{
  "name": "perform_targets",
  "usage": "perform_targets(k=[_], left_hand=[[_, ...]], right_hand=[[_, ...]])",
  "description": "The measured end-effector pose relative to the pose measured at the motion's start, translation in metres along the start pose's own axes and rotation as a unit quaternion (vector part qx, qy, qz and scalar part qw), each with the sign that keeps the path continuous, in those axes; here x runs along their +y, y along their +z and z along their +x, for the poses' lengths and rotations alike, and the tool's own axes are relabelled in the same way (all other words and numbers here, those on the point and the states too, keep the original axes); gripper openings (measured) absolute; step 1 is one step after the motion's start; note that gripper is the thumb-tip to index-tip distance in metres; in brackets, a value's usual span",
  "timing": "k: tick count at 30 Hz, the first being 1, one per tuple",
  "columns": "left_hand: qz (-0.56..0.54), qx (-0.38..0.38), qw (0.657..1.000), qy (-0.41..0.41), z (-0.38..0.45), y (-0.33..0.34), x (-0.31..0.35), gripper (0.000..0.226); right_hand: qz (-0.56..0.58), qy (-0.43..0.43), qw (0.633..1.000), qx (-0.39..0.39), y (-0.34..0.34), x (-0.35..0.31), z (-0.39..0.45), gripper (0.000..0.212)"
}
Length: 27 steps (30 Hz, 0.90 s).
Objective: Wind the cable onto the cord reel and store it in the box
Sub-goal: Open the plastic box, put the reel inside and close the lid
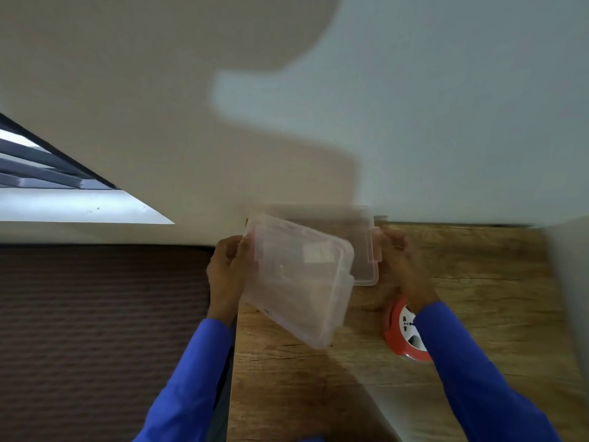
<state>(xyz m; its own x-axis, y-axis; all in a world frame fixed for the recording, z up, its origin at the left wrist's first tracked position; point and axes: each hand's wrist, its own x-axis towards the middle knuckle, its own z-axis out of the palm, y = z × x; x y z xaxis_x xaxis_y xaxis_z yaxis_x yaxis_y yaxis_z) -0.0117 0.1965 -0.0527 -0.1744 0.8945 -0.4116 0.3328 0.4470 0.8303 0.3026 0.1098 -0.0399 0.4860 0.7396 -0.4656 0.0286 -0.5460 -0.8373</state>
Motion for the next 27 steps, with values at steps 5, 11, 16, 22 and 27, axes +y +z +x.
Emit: perform_targets(k=[5, 11, 16, 22, 27], left_hand=[[0.063, -0.027, 0.998, 0.003, 0.003, -0.029, -0.011, 0.037], [-0.083, -0.08, 0.993, -0.027, -0.012, -0.059, -0.033, 0.045], [-0.186, -0.11, 0.971, -0.107, -0.025, -0.063, -0.05, 0.054], [-0.372, -0.112, 0.902, -0.189, -0.045, -0.066, -0.051, 0.057], [-0.459, -0.118, 0.849, -0.234, -0.059, -0.054, -0.044, 0.062]], right_hand=[[-0.266, -0.017, 0.961, 0.074, -0.055, 0.051, -0.026, 0.038], [-0.284, 0.148, 0.947, -0.001, -0.093, 0.084, -0.063, 0.106], [-0.291, 0.144, 0.942, -0.081, -0.117, 0.061, -0.08, 0.052], [-0.293, 0.028, 0.951, -0.095, -0.124, -0.009, -0.117, 0.037], [-0.084, -0.051, 0.992, -0.082, -0.086, -0.07, -0.116, 0.035]])
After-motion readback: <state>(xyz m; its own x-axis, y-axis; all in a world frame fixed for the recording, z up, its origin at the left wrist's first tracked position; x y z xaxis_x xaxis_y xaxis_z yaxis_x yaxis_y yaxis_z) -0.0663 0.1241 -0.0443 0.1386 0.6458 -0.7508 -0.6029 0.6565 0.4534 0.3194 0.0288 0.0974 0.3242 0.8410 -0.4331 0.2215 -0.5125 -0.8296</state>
